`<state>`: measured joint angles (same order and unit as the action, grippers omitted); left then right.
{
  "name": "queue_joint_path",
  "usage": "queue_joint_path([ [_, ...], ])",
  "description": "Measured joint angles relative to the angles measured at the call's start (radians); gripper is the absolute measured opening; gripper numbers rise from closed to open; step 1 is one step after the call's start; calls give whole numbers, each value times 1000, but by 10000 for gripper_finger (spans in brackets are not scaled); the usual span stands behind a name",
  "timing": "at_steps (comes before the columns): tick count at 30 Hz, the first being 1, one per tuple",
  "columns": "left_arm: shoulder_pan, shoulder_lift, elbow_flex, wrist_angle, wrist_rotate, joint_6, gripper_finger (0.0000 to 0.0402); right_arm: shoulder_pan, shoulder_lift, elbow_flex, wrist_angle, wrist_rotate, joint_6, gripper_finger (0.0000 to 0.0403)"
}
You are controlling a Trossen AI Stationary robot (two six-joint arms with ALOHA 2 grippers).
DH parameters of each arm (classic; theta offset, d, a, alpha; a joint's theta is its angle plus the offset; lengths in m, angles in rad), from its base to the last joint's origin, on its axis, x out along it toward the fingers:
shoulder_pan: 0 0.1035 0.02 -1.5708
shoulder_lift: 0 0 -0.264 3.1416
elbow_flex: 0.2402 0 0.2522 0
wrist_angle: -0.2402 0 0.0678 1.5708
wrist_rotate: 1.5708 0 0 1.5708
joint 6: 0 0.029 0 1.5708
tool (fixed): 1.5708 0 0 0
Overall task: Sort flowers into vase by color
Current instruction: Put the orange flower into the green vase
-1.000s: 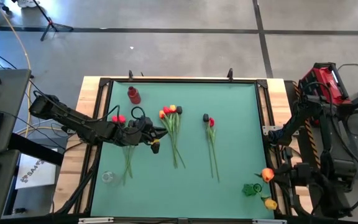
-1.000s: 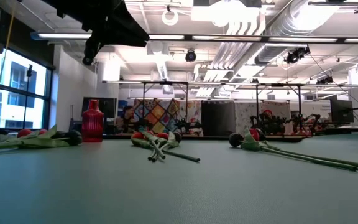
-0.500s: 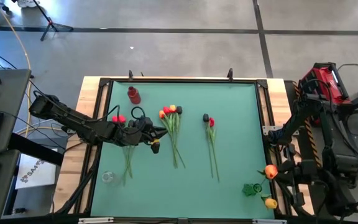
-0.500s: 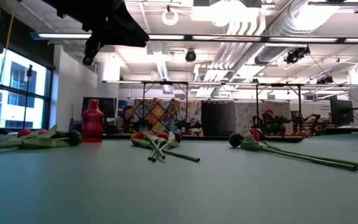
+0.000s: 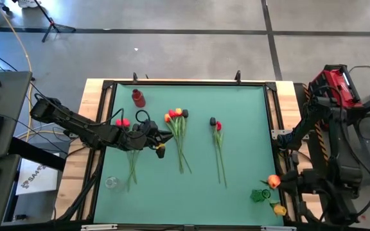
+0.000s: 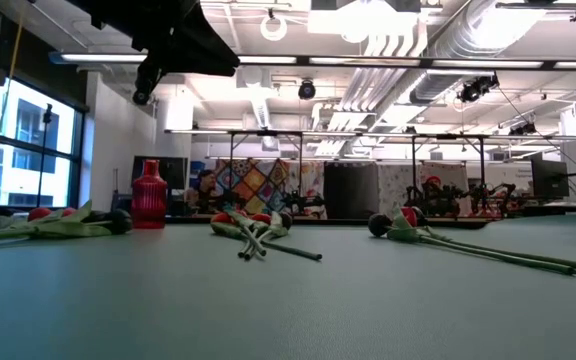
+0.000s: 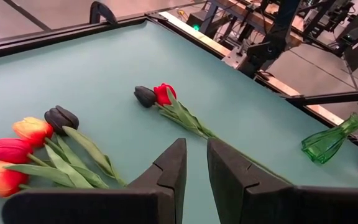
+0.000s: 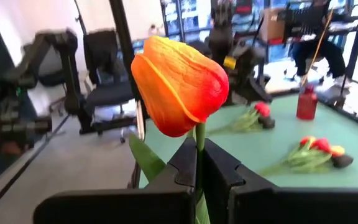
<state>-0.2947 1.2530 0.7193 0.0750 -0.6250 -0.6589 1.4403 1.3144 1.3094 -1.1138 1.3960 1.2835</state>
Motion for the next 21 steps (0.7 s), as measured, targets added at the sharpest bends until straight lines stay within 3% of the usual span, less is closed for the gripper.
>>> queue_joint_path([
  [5,8,0,0,-2,0,2,51,0,0,-30,9,-45,18,13],
  [10,22,0,0,-2,-34,-1,51,-1,-5,-14,-1,-104,19,58],
  [16,26,0,0,-2,-41,6,51,-31,-49,-14,-23,-395,87,120],
  [21,26,0,0,-2,-38,26,51,-71,-116,-14,-26,-642,126,132],
])
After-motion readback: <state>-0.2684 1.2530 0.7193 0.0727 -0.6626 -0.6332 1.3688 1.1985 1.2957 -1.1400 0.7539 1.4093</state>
